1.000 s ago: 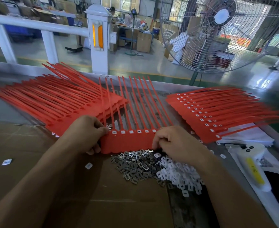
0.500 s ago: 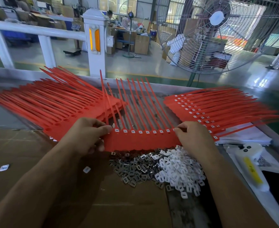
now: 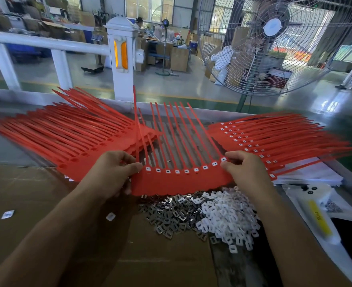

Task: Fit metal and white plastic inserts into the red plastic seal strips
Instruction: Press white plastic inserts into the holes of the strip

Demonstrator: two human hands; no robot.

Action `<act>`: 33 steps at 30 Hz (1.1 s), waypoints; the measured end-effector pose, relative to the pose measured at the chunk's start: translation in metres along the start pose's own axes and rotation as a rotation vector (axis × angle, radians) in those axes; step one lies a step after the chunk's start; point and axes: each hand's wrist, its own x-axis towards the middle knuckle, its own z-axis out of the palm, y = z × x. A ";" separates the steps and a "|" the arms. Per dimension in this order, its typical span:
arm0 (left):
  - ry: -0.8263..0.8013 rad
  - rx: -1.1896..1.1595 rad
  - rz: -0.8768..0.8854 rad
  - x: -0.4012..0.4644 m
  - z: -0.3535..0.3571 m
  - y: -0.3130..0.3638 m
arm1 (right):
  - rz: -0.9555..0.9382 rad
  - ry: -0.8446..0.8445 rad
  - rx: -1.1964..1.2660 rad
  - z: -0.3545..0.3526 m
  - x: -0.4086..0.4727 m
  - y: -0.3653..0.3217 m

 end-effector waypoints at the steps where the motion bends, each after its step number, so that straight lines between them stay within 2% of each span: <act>1: 0.002 0.013 0.009 0.000 0.000 0.000 | 0.010 -0.010 0.061 0.000 0.001 0.001; 4: 0.010 0.046 0.047 -0.001 0.001 0.002 | 0.034 -0.015 0.207 -0.001 0.003 0.003; 11: 0.075 0.010 0.167 0.001 0.007 0.006 | 0.019 0.015 0.182 0.002 0.006 0.004; 15: 0.092 -0.051 0.220 0.001 0.008 0.003 | 0.036 0.028 0.284 0.002 0.008 0.002; 21: 0.102 -0.058 0.331 0.001 0.007 0.003 | -0.003 0.232 0.406 -0.004 0.005 -0.004; 24: 0.091 -0.080 0.348 -0.001 0.007 0.005 | -0.008 0.265 0.450 -0.005 0.004 -0.005; 29: 0.107 -0.099 0.340 0.001 0.006 0.003 | -0.013 0.232 0.498 -0.003 0.001 -0.006; 31: 0.131 -0.089 0.336 0.001 0.006 0.002 | -0.010 0.148 0.509 -0.004 0.000 -0.006; 33: 0.151 -0.079 0.326 0.002 0.006 0.000 | -0.031 -0.011 0.486 -0.003 -0.003 -0.006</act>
